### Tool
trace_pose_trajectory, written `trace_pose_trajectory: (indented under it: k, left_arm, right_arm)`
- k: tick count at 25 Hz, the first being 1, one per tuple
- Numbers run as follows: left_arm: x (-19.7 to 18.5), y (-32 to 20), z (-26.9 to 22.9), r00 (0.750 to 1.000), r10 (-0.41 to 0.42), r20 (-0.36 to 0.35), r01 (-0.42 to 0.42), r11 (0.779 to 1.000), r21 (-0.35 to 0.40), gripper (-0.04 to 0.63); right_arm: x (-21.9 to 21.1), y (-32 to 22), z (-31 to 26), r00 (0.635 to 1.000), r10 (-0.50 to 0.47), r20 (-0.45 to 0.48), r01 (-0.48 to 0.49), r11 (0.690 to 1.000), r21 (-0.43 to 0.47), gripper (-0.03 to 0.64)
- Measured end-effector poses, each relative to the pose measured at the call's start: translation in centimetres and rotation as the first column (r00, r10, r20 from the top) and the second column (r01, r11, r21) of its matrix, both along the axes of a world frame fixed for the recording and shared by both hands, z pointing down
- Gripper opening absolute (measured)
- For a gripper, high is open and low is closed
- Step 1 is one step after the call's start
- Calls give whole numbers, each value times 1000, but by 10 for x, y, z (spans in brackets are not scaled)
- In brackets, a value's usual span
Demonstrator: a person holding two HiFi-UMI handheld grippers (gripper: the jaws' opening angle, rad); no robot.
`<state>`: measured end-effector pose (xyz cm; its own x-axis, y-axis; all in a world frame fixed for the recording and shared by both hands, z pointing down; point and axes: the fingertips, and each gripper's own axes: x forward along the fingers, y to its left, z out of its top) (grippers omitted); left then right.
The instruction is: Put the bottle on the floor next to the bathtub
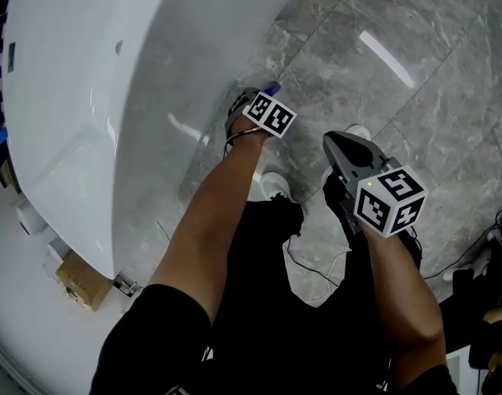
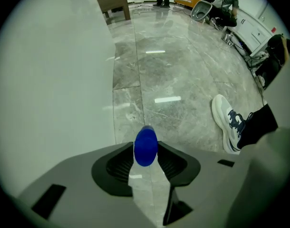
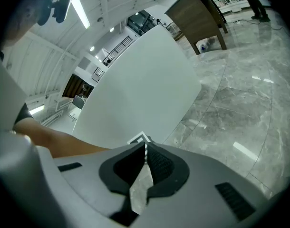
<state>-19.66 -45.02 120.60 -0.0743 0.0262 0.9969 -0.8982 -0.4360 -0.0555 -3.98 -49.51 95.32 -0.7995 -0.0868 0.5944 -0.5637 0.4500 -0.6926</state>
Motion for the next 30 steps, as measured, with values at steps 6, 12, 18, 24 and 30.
trace_pose_trajectory:
  k: [6, 12, 18, 24, 30]
  left_arm:
    - [-10, -1, -70, 1000, -10, -22, 10, 1000, 7, 166]
    - [-20, 10, -157, 998, -42, -47, 43, 998, 39, 164]
    - [-8, 24, -246, 973, -179, -147, 192, 978, 80, 139]
    - [8, 67, -349, 905, -269, -330, 306, 950, 63, 73]
    - [23, 110, -461, 852, -221, -474, 310, 943, 118, 20]
  right_arm:
    - [9, 27, 4, 992, -20, -123, 19, 1000, -10, 38]
    - [-11, 47, -78, 992, -83, -91, 87, 995, 40, 38]
    - [-20, 46, -161, 991, -108, -82, 117, 986, 118, 38]
    - [-34, 66, -250, 994, -105, -18, 106, 985, 134, 38]
    - [-44, 75, -362, 988, -92, 123, 64, 974, 218, 38]
